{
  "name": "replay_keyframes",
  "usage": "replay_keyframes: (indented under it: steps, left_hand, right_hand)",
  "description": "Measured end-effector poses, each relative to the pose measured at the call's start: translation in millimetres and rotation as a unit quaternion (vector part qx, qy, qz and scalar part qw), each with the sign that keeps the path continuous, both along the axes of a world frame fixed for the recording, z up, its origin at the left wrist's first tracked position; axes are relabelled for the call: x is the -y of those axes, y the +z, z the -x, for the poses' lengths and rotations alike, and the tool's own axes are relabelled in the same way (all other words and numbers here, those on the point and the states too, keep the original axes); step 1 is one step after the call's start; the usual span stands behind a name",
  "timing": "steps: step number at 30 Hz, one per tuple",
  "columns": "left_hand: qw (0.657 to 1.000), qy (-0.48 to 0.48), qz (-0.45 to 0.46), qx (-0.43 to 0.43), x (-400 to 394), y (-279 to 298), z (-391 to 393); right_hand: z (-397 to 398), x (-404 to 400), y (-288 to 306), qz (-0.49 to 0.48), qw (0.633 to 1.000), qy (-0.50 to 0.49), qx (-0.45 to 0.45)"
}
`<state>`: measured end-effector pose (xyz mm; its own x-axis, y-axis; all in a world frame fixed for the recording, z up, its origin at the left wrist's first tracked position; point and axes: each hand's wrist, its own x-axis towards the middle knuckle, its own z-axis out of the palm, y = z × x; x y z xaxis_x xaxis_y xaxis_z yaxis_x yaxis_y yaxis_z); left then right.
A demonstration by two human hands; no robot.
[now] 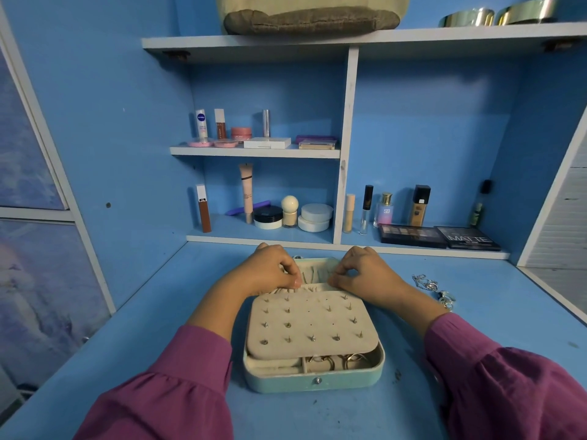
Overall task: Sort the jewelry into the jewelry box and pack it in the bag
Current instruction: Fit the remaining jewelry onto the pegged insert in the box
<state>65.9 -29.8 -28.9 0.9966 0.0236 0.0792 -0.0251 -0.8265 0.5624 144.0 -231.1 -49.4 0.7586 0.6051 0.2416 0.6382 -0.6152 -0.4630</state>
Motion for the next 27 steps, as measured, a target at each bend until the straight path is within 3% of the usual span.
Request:
replay_keyframes:
  steps: [8, 18, 27]
  left_hand:
    - [0.999, -0.005, -0.036, -0.004, 9.4, -0.5, -1.4]
    - [1.000, -0.008, -0.019, -0.004, 12.8, -4.3, -4.1]
    - [0.997, -0.041, 0.059, 0.028, 14.6, -6.7, -7.4]
  right_hand:
    - [4.6, -1.6, 0.1, -0.008, 0.998, 0.047, -0.028]
    - [5.5, -1.6, -0.8, -0.024, 0.998, 0.043, -0.031]
    - [-2.9, 13.1, 11.4, -0.150, 0.982, -0.011, -0.113]
